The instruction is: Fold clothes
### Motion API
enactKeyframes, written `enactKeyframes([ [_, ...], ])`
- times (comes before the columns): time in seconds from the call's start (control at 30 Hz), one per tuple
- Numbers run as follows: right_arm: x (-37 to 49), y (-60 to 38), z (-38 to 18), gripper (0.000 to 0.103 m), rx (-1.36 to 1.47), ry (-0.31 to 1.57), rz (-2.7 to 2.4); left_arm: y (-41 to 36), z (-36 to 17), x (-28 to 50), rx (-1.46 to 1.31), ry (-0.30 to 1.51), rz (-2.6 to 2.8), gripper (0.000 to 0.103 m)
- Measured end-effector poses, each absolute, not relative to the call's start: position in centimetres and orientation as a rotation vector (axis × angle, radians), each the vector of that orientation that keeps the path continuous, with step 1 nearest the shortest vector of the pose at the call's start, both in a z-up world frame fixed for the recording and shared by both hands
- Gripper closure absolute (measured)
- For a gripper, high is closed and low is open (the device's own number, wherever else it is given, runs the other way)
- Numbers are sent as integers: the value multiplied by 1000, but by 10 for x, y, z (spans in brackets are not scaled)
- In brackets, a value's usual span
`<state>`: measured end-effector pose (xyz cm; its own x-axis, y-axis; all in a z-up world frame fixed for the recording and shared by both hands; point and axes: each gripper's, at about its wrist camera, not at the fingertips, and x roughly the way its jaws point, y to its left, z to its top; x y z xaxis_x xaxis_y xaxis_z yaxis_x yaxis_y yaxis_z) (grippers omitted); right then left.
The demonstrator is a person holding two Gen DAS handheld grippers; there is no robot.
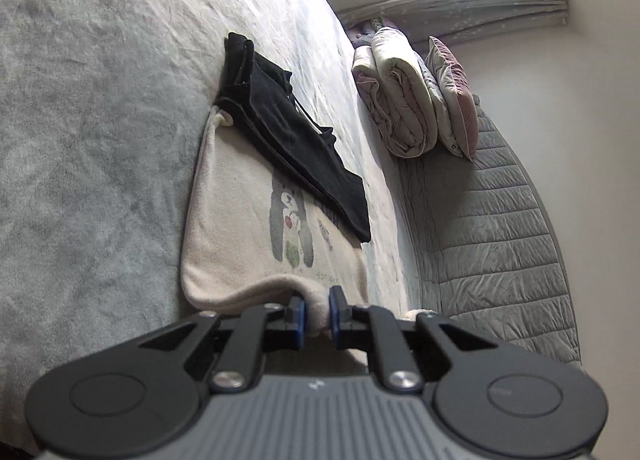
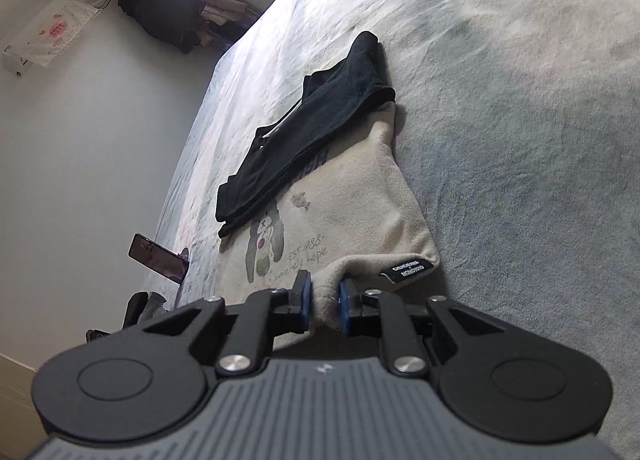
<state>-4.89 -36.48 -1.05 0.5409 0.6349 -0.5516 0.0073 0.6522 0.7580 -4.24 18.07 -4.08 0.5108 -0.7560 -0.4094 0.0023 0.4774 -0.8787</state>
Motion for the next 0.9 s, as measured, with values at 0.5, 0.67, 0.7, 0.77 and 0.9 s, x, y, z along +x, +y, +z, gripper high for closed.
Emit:
enactKeyframes([
  [0.5, 22, -366, -57, 80, 997, 804, 228, 187, -82, 24, -984, 845, -352, 89],
  [0.67, 27, -374, -40, 60, 928, 692, 168, 193, -70, 30, -906, 771, -281, 68],
  [0.7, 28, -376, -36, 60, 914, 669, 156, 194, -67, 31, -880, 764, -276, 67],
  [0.77, 30, -371, -33, 60, 838, 675, 146, 194, -62, 31, -825, 750, -276, 65],
  [0.9, 30, -350, -28, 60, 641, 686, 169, 187, -58, 32, -683, 746, -280, 65],
])
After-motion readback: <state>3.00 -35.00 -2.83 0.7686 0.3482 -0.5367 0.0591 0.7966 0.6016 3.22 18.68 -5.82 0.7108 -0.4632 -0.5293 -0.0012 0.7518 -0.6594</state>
